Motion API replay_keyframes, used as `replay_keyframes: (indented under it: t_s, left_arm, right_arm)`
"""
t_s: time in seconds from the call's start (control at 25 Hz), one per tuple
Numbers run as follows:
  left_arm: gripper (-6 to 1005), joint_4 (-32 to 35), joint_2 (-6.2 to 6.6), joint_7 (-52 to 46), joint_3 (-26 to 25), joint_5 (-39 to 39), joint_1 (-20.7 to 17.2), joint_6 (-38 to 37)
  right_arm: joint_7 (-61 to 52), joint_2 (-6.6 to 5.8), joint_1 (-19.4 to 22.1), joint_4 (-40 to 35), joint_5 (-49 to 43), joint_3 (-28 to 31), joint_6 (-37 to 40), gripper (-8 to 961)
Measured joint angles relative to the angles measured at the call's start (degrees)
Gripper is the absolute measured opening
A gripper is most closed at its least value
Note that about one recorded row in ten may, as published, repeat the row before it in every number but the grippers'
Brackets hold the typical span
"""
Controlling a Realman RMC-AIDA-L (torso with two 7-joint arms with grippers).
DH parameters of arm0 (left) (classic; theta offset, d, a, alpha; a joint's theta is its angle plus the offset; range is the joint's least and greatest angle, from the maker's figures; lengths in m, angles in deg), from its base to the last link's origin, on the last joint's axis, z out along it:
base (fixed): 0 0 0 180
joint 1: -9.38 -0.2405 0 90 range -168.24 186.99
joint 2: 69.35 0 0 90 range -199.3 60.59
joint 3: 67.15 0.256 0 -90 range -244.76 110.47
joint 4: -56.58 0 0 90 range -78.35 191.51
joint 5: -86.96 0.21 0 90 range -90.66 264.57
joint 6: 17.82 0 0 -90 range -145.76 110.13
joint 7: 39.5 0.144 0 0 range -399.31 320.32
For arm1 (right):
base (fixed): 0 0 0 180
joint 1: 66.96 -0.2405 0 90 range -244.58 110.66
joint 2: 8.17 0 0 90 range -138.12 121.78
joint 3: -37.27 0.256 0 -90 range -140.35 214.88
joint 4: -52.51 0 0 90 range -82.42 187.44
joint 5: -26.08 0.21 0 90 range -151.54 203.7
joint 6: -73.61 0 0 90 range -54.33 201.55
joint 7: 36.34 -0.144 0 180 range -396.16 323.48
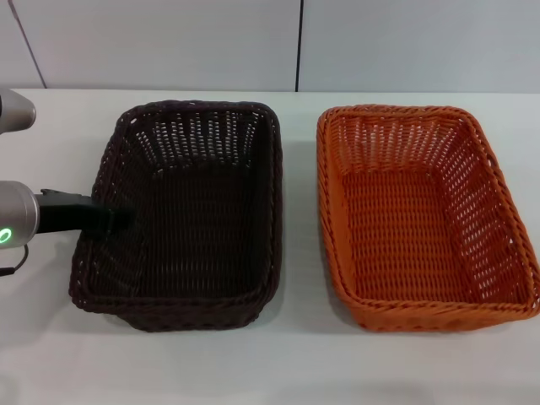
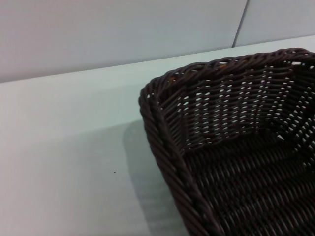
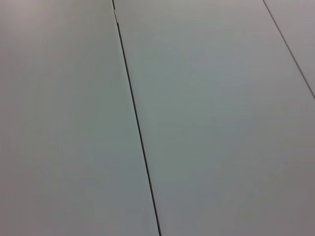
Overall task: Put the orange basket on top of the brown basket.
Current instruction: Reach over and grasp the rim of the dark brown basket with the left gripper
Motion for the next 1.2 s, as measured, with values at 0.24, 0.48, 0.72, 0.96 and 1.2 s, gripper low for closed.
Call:
replay_keyframes:
  t_s: [0.24,0.48,0.72,0.96,1.2]
  left_arm:
    - [471,-1.5,0.01,1.2,0.7,0.3,-0.3,0.0]
    - [332,-2.6,0.10,4.3,0.0,0.3,0.0,2.4]
    - [253,-4.4,0.16,8.7,-1.8,0.2,0.1,5.0]
    - [253,-10.3,0.18,18.8,-8.8,-1.8,0.6,13.4]
    - [249,-10.1,0.26,32.5,-21.9,-11.6,6.9,30.3]
  right_arm:
    - [0.0,-0.01,0.2,0.2,0.0,0.4,1.5,760]
    - [0.0,-0.01,0.3,0.4,0.0,0.5,2.1,760]
    - [0.0,0.04,0.3,0.6,0.0,0.2,3.2,760]
    - [-0.2,0.14,0.5,0.7,0.0,0.4,3.8,760]
    - [-0.3,0.20,0.8,1.5,0.0,0.5,6.9,759]
